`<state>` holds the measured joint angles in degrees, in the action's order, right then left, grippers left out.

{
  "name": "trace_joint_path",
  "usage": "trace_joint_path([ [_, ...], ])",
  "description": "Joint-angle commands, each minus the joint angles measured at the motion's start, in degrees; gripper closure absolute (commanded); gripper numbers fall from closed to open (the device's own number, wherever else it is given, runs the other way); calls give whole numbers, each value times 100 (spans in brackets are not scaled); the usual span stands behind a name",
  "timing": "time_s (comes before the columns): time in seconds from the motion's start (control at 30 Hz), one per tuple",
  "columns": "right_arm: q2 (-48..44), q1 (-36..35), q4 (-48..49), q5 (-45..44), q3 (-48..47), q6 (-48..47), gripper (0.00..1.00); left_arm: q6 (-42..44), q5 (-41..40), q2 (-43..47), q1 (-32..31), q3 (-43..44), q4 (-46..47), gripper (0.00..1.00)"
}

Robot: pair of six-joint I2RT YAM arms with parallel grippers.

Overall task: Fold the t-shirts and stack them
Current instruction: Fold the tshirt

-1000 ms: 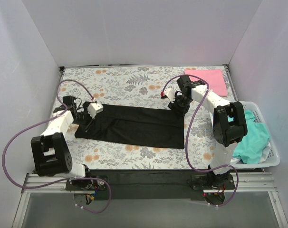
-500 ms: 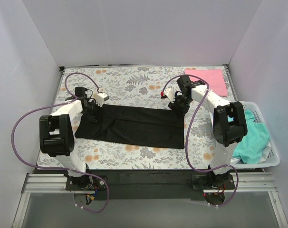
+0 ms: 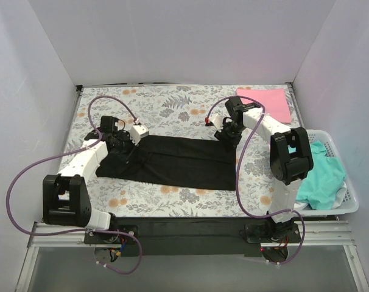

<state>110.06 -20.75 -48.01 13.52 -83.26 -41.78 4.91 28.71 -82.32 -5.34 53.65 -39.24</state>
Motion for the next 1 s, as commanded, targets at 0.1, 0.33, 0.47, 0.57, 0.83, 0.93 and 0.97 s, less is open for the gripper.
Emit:
trace_joint_path([
  [0.1,94,-95,-51,116,-348,135,65,-1152,795,-98,815,443,206,78],
  [0.33,463,-166,-16,-173,-269,161,70,-2740,-637,-1224,851,858,699,78],
  [0.47,499,-166,334,-700,125,74,72,-2986,-1234,-1426,868,700,777,78],
  [0.57,402,-157,459,-1044,468,47,73,-3048,-1657,-1532,938,507,796,78],
  [0.83,-238,-157,415,-747,470,135,65,-2724,-1089,-1445,1150,558,646,78],
  [0.93,-345,-166,389,-614,118,275,65,-2740,-578,-1374,1150,1111,629,77],
  [0.97,-336,-148,389,-605,48,302,65,-2775,-560,-1478,1150,1261,629,77],
])
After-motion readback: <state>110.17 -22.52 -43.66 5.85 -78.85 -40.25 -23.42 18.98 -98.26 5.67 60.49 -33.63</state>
